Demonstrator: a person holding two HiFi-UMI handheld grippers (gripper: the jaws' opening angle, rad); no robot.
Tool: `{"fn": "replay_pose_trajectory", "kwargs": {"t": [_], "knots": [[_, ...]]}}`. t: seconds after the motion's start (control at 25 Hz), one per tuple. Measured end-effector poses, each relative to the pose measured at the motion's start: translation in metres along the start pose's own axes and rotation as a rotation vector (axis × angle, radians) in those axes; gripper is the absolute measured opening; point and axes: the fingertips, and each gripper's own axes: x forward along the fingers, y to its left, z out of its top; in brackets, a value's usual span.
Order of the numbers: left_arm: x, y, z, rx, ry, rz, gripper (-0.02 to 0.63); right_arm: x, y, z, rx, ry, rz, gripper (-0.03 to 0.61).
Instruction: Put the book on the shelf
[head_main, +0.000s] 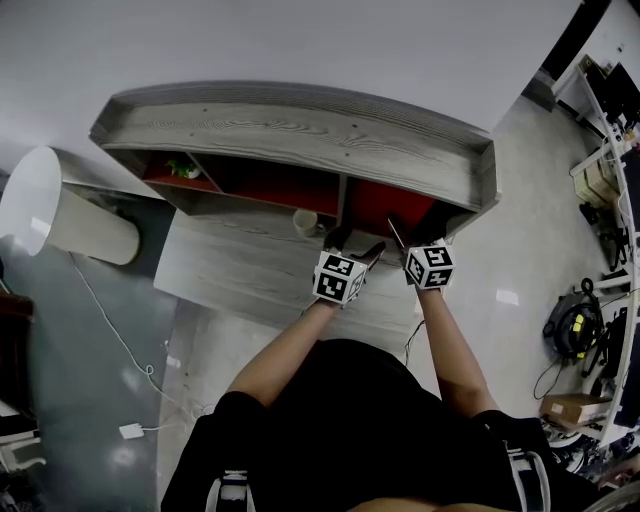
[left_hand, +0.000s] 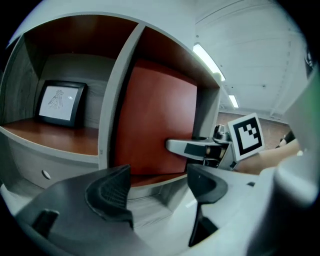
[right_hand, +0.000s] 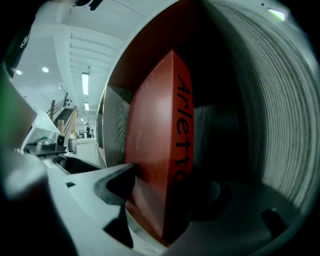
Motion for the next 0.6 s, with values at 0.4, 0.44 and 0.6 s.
{"fn": "replay_pose_trajectory", "kwargs": {"t": [0.4, 0.44, 0.6], "knots": [[0.038, -0.006, -0.009, 0.06, 0.071, -0.021, 0.351, -0.002, 0.008, -0.003, 0.096, 0.075, 0.058, 0.356], [0.04, -0.008, -0.008, 0.062, 0.072, -0.024, 0.351, -0.004, 0.009, -0.004, 0.099, 0.08, 0.057, 0.358], [0.052, -0.01, -0.003, 0.065, 0.076, -0.019, 0.351, -0.014, 0.015, -0.007, 0.099, 0.094, 0.056, 0.356]]}}
